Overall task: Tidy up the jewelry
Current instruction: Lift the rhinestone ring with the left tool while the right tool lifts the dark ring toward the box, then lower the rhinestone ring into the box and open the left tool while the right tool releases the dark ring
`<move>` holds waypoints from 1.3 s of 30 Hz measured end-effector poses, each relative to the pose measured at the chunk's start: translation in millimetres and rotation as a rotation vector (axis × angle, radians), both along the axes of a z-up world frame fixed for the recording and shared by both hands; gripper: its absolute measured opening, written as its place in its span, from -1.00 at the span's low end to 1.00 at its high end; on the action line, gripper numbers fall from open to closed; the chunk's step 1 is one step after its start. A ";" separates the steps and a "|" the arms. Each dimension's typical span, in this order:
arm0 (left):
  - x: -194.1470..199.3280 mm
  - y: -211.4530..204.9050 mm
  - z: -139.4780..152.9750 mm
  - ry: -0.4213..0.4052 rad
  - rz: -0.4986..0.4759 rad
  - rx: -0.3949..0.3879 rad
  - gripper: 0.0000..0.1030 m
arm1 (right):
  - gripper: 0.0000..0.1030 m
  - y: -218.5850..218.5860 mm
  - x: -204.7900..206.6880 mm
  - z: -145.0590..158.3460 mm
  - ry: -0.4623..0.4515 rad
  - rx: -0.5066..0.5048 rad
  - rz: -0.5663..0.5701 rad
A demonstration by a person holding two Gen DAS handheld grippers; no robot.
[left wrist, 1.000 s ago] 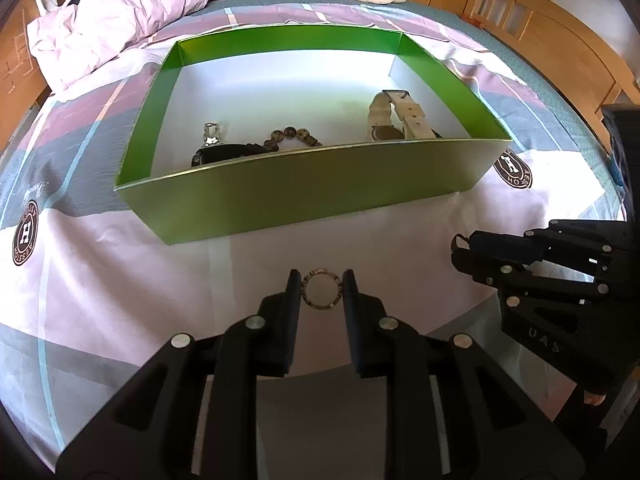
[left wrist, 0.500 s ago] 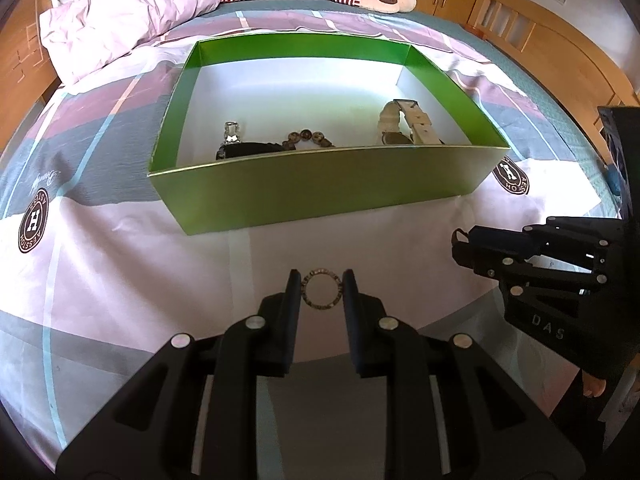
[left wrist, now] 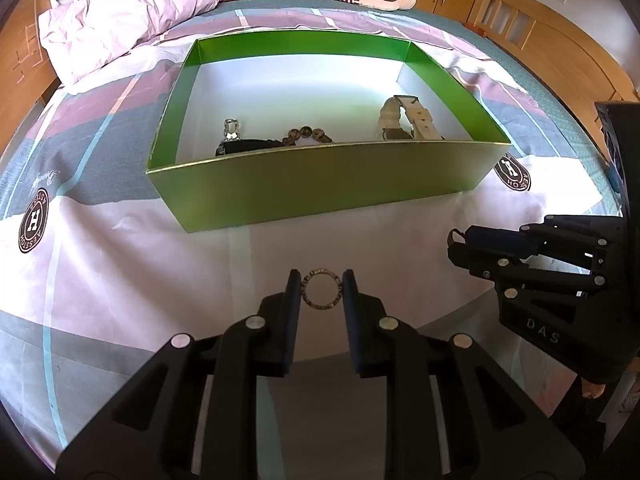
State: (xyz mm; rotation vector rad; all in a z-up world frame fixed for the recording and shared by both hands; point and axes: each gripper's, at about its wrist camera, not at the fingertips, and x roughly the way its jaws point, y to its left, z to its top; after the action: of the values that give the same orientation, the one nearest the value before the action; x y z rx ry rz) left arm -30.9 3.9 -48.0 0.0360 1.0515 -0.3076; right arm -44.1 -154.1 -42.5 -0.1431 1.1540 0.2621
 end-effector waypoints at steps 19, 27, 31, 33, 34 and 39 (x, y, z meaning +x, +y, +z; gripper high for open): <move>-0.6 8.7 -24.4 0.060 -0.011 0.046 -0.60 | -0.63 12.0 5.8 -13.0 0.028 -0.020 -0.006; -3.3 14.7 23.9 -0.093 0.015 -0.003 -0.60 | -0.63 10.5 9.9 19.8 -0.062 0.047 0.001; 1.8 3.3 47.2 -0.180 0.021 0.043 -0.60 | -0.63 5.7 23.8 43.7 -0.149 0.077 -0.027; 6.6 -1.8 53.4 -0.191 0.017 0.033 -0.60 | -0.63 1.5 33.1 50.8 -0.171 0.100 -0.053; 9.1 -4.2 56.3 -0.200 0.014 0.030 -0.60 | -0.63 0.2 38.5 53.0 -0.183 0.110 -0.066; 23.2 -19.9 72.5 -0.279 -0.004 0.024 -0.60 | -0.63 -8.6 57.6 57.9 -0.228 0.144 -0.106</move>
State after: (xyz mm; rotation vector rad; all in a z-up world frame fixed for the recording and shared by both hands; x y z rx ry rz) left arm -7.7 -16.1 24.5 0.0997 0.7785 -0.2846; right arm 13.5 -162.7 15.4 0.0155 0.9097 0.2276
